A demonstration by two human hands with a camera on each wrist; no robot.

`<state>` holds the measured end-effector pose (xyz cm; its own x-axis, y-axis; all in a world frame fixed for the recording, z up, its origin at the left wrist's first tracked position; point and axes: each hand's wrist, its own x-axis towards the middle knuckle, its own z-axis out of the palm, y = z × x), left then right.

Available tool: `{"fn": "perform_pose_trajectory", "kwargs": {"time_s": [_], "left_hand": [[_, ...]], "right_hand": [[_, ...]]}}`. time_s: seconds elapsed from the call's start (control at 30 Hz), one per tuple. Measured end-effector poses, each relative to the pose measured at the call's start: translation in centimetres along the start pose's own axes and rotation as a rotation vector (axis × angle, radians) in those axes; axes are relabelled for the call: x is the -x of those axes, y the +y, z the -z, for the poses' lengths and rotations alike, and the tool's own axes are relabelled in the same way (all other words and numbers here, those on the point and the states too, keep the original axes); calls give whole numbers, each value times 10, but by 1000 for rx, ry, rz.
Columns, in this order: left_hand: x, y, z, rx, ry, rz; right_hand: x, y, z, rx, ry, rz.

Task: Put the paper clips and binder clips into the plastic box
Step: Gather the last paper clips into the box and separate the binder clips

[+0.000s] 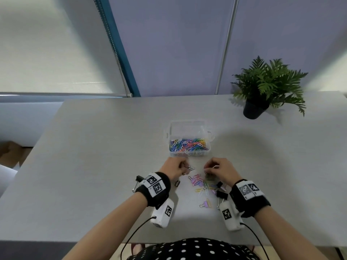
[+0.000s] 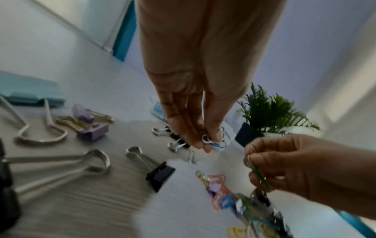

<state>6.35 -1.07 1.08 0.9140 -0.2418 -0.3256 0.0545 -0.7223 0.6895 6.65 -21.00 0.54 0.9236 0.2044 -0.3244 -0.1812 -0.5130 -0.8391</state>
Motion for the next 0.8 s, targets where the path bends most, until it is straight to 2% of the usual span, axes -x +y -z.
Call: {"fn": "perform_pose_trajectory", "kwargs": {"time_s": [0.13,0.33,0.47,0.57,0.63,0.73,0.8], "left_hand": [[2,-5,18,150,8,22],[-19,5,53,71,133,-11],[-38,9,66,-85,149,8],[-42,7,68,-183,117,-6],[-40,7,68,-208,155,-48],[-36,8,66,-192,242,-128],[-32,10,60,-199,244,-205]], "right_hand": [[-4,-6,8,-336,-27,-88],[-41,-34,17,-375,6,-3],[-69,-45,19,-217,46,35],[-73,-52,20,90,27,81],[-68,-55,24,251,26,145],[-54,-53,34,319,68,229],[-42,-46,39,320,74,280]]}}
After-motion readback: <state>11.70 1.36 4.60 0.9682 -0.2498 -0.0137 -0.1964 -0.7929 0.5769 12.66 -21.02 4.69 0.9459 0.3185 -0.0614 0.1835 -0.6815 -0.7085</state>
